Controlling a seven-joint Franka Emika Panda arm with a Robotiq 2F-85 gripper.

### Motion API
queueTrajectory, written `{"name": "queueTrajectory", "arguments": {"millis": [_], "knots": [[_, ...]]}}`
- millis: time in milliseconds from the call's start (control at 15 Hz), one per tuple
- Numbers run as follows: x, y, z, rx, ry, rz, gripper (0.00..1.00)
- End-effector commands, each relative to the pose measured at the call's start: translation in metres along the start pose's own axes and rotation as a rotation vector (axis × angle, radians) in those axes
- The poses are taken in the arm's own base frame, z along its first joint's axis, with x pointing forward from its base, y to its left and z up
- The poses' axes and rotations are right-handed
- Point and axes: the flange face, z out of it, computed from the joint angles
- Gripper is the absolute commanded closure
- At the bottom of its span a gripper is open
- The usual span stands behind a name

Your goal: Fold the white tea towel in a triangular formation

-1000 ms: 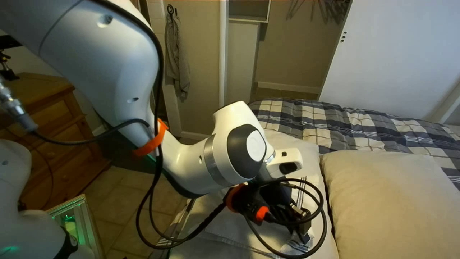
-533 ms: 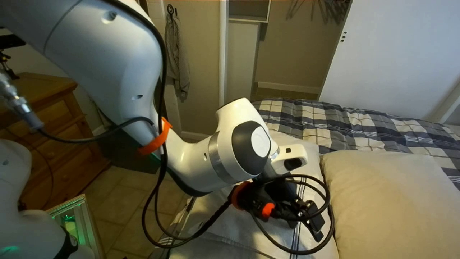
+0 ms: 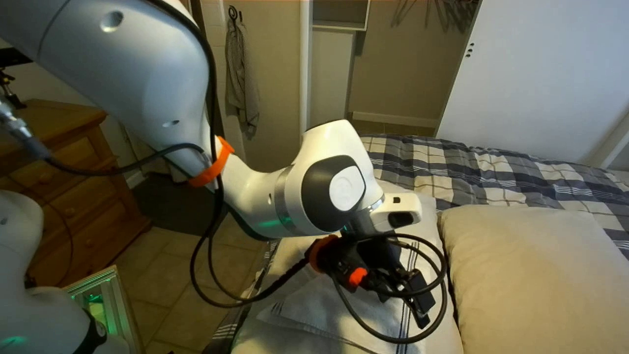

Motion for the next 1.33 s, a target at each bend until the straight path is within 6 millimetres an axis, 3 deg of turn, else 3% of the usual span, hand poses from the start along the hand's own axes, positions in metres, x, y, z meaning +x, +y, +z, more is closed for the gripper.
{"name": "queueTrajectory", "arguments": {"millis": [0, 333, 600, 867, 1267], "knots": [[-0.021, -0.008, -0.028, 0.127, -0.11, 0.003, 0.0], [-0.045, -0.001, -0.065, 0.278, -0.244, 0.008, 0.0], [-0.069, 0.004, -0.083, 0.327, -0.355, 0.014, 0.0], [-0.092, -0.008, -0.086, 0.389, -0.439, -0.004, 0.0], [-0.109, -0.039, -0.08, 0.463, -0.499, -0.051, 0.0]]}}
